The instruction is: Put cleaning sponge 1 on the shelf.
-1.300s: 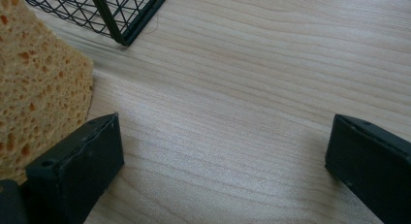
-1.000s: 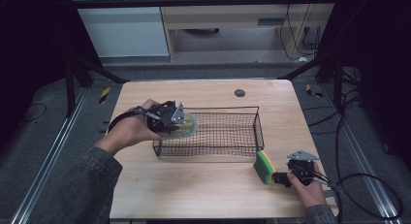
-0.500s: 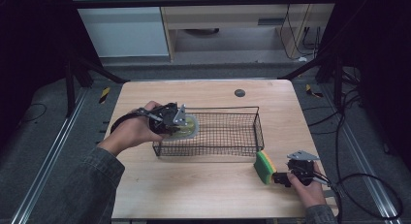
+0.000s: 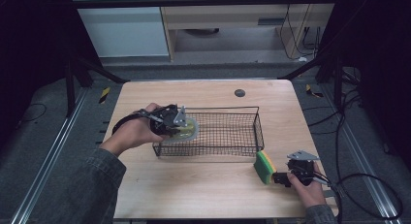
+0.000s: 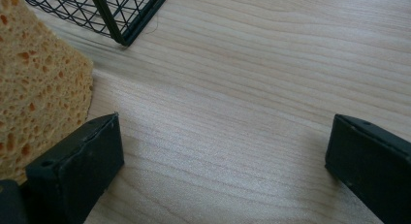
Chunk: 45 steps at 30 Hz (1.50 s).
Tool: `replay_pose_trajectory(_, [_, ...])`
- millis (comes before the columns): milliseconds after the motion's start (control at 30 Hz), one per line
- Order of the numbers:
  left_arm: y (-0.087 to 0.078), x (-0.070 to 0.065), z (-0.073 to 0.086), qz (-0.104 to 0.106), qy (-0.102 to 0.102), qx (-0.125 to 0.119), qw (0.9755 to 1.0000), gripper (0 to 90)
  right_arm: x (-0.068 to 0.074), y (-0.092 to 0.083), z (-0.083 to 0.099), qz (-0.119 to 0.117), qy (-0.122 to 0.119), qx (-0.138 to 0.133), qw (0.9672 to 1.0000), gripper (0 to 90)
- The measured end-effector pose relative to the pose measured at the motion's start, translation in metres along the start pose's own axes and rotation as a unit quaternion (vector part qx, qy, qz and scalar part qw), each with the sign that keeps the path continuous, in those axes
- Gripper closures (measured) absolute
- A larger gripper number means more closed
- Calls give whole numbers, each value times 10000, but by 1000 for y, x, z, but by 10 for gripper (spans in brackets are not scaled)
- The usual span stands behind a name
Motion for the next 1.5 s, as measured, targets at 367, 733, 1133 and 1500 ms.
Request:
replay_pose_trajectory(367, [10,-2,4,144,-28,40,9999,705,0,0,0,0,-1,1,10000,4])
replay_pose_trajectory(733, [19,-1,10,253,-57,96,9996,705,0,0,0,1,0,-1,10000,4])
replay_pose_trajectory(1133, [30,-3,19,352,-190,128,9991,704,1,0,0,-18,29,10,10000,4])
replay_pose_trajectory(1500, [41,-5,19,459,-173,200,9986,704,1,0,0,-17,24,11,10000,5])
Point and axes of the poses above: each handheld gripper's, and its own axes: y roughly forward along the jaws, z roughly out of its underside, x roughly to its left, the point moved 7 cm from there along y, roughly forward along the jaws, and after that the axes turned 2 degrees about x, right-handed, at the moved point
